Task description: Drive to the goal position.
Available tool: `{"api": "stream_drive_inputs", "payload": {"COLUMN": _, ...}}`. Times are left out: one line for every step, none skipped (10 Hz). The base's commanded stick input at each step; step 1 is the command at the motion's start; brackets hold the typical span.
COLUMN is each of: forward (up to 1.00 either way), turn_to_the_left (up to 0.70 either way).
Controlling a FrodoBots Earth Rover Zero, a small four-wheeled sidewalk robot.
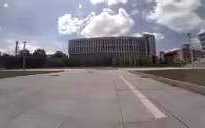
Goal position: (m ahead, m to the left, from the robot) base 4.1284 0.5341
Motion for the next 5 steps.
{"api": "stream_drive_inputs", "payload": {"forward": 0.7, "turn_to_the_left": 0.0}}
{"api": "stream_drive_inputs", "payload": {"forward": 0.7, "turn_to_the_left": 0.0}}
{"api": "stream_drive_inputs", "payload": {"forward": 0.7, "turn_to_the_left": 0.0}}
{"api": "stream_drive_inputs", "payload": {"forward": 0.7, "turn_to_the_left": 0.0}}
{"api": "stream_drive_inputs", "payload": {"forward": 0.7, "turn_to_the_left": 0.0}}
